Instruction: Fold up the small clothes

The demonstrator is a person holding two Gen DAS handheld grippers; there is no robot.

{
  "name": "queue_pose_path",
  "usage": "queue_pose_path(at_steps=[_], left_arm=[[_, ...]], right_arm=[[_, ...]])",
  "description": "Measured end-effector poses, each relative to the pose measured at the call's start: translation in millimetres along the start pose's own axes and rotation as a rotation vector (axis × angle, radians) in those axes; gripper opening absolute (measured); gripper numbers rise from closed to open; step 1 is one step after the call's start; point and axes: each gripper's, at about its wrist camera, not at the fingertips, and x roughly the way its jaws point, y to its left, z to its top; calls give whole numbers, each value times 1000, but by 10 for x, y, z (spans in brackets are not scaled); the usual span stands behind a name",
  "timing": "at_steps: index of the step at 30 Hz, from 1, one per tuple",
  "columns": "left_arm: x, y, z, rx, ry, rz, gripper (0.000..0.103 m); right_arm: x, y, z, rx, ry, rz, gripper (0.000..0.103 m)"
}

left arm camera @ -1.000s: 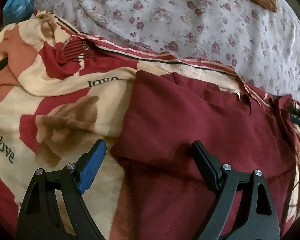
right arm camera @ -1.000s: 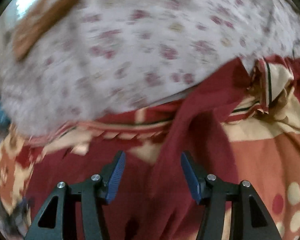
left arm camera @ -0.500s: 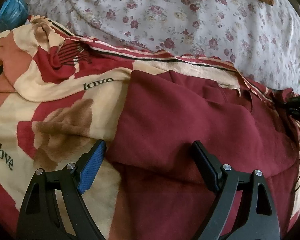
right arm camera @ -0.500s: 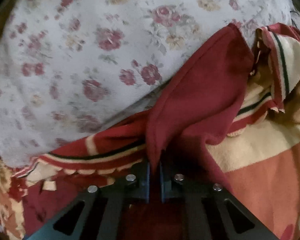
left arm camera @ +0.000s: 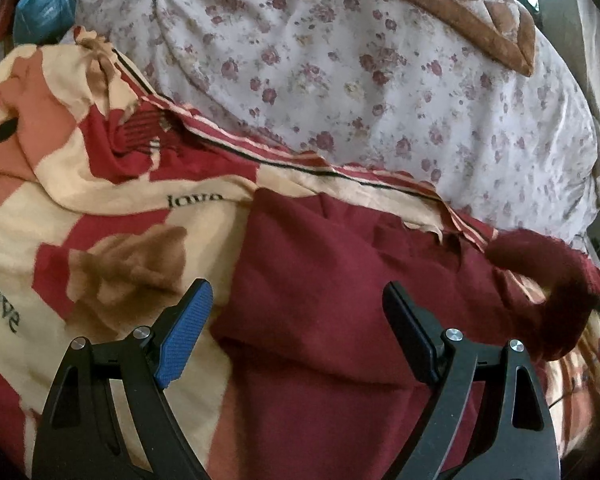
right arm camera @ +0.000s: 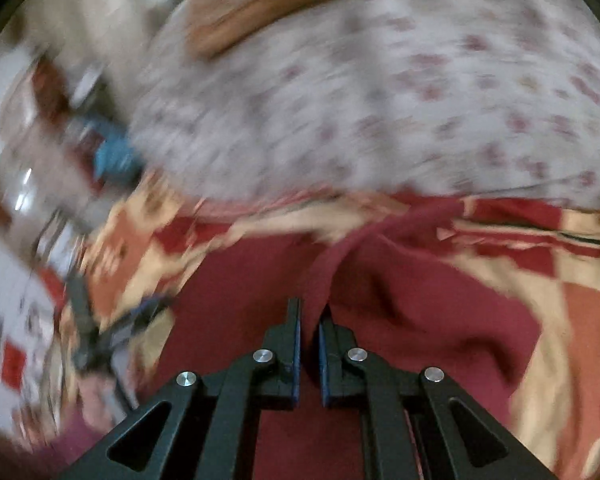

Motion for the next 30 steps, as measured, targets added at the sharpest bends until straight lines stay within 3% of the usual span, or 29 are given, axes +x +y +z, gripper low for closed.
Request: queue_pose_path(at_steps=[3, 6, 12, 15, 21, 27, 30], left_arm=[[42, -57, -27, 11, 29, -26, 87], [9, -147, -71, 52, 27, -32, 87], [-83, -354, -46, 64, 49, -97, 87], [-91, -502, 18, 84, 64, -120, 88], [232, -767, 213, 68, 144, -95, 88], [361, -941, 401, 20, 164, -117, 88], [401, -1049, 449, 31, 173, -98, 88]], right_arm=[[387, 358, -440, -170, 101, -98, 12], [620, 420, -802, -235, 192, -164, 39], [205, 427, -910, -177, 45, -176, 49], [50, 382, -922, -171, 5, -221, 70], [-230, 145, -1003, -120, -21, -213, 71], [-233, 91, -1124, -127, 75, -168, 71], [-203, 128, -1160, -147, 78, -153, 78]])
